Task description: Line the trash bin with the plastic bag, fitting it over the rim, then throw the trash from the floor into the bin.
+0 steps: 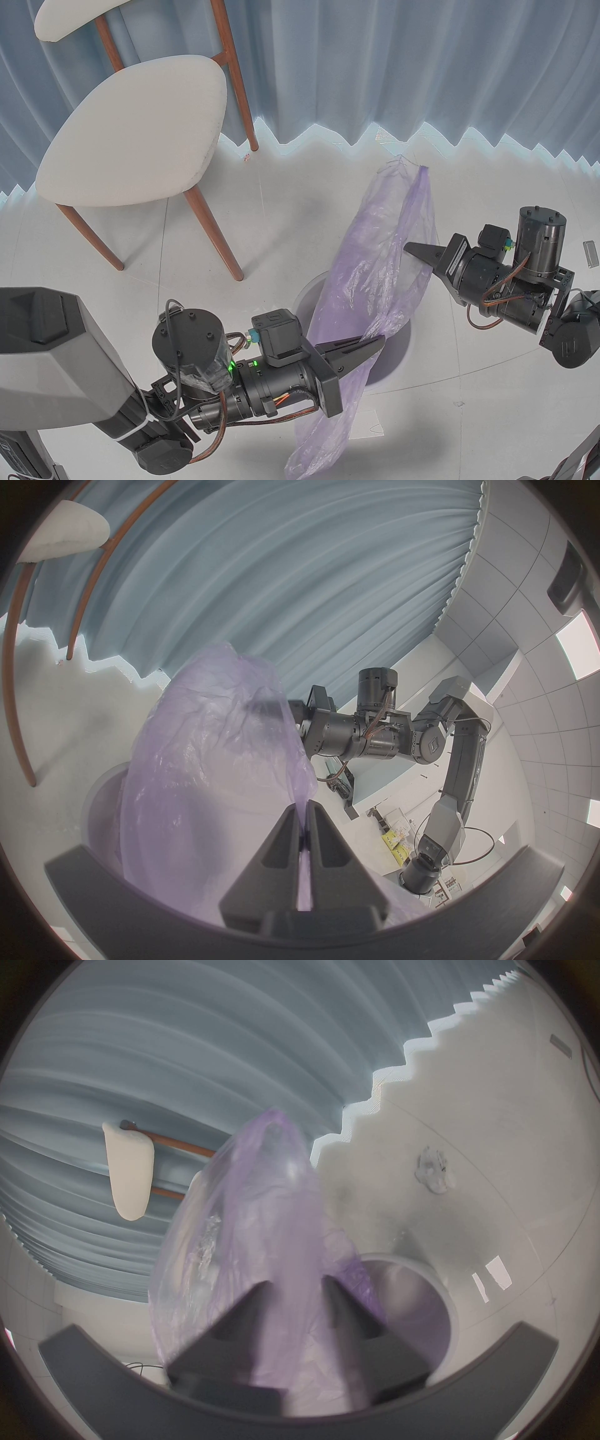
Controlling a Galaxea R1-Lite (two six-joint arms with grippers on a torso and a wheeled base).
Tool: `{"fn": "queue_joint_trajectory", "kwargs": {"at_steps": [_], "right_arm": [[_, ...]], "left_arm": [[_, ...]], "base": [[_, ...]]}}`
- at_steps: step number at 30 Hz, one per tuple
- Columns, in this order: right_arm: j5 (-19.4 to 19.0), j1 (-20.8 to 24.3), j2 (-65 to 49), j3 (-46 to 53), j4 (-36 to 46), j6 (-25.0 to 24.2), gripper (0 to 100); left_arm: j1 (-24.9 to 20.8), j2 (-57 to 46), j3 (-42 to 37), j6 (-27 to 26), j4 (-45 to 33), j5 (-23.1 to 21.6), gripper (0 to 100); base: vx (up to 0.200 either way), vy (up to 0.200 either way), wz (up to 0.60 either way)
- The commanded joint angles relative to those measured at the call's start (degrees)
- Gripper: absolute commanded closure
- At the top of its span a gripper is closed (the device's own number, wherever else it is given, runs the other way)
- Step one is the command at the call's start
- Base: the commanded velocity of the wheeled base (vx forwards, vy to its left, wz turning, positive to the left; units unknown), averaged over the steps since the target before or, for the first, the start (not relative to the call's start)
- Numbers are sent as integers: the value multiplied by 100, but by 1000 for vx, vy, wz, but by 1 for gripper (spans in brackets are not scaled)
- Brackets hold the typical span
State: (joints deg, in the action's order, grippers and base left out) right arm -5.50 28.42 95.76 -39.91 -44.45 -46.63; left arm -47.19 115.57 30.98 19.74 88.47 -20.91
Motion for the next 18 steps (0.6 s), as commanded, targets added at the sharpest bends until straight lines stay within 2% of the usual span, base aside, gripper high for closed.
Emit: {"fn": "queue_joint_trajectory", "kwargs": {"at_steps": [1, 7, 8, 13, 18], "right_arm": [[-21, 164, -22, 71, -29, -13, 100], [-21, 287, -356, 432, -609, 40, 100], [-13, 287, -461, 511, -671, 40, 100], [-39, 235, -1024, 941, -662, 31, 100], [-92, 217, -1191, 1064, -644, 49, 100]], "left_arm": [[52, -8, -48, 4, 4, -10, 100], [34, -34, -215, -5, 13, -10, 100], [43, -61, -311, -5, 13, -10, 0], [96, -491, -399, 145, 4, -10, 0], [368, -869, -355, 241, -49, -1, 0]], "base": [[0, 0, 0], [0, 0, 0], [0, 0, 0], [0, 0, 0], [0, 0, 0]]}}
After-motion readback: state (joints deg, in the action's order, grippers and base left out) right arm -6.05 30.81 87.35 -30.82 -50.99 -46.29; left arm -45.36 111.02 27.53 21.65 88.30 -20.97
